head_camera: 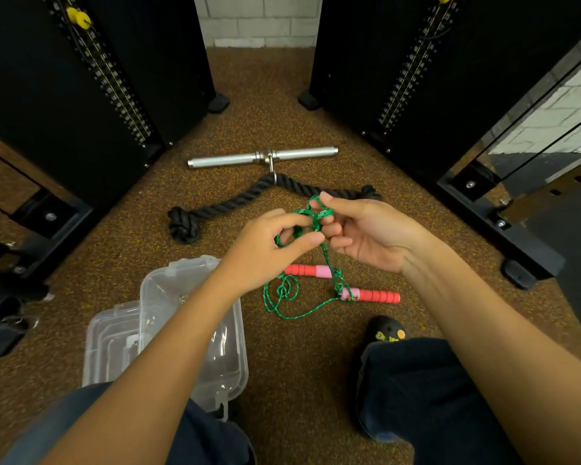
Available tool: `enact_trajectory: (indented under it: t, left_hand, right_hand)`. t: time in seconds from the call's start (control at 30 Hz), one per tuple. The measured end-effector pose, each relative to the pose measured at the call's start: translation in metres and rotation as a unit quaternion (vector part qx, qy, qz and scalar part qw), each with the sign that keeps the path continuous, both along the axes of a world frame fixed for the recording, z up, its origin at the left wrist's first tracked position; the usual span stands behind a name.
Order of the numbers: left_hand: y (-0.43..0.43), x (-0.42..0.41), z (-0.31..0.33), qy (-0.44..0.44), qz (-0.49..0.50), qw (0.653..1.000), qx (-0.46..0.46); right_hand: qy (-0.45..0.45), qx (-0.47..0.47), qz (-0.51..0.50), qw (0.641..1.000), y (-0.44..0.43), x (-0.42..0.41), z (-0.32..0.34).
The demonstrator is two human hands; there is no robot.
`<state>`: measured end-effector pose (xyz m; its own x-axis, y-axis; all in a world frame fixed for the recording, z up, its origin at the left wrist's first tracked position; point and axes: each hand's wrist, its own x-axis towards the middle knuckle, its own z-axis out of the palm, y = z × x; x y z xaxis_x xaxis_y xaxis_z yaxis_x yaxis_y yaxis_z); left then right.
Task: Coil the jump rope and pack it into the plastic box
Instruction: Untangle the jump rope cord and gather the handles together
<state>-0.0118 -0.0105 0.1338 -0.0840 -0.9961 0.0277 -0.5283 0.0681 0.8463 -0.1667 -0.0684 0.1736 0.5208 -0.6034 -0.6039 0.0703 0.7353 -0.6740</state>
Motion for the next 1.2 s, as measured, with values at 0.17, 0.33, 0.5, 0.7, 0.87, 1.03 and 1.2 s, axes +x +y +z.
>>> enact_trajectory:
  t: [0.17,0.33,0.5,0.7,0.87,1.03,1.2]
  left_hand:
    - [-0.002,-0.003,0.006,0.122,0.072,0.987,0.074]
    - [-0.001,-0.002,0.006,0.115,0.094,0.986,0.078]
    - [0.000,-0.008,0.002,0.075,0.087,0.992,0.056]
    - [0.000,-0.006,-0.007,-0.037,0.026,0.991,0.125]
    - [-0.003,-0.005,-0.007,-0.011,0.059,0.993,0.106]
    - [-0.002,-0.007,-0.002,0.001,0.087,0.993,0.076]
    - [-0.001,-0.005,-0.004,-0.023,0.063,0.993,0.097]
  right_hand:
    - [0.056,-0.123,-0.013,0.991,0.000,-0.002,-0.001]
    - [0.250,-0.423,0.125,0.862,0.007,-0.003,0.001]
    - [0.261,-0.418,0.087,0.866,0.010,0.002,-0.008]
    - [0.086,-0.219,-0.028,0.971,0.004,-0.001,0.000]
    - [0.023,-0.141,-0.126,0.982,-0.002,-0.008,-0.005]
    - [0.246,-0.365,0.088,0.893,0.015,0.005,-0.017]
    - [0.242,-0.403,0.060,0.881,0.018,0.010,-0.011]
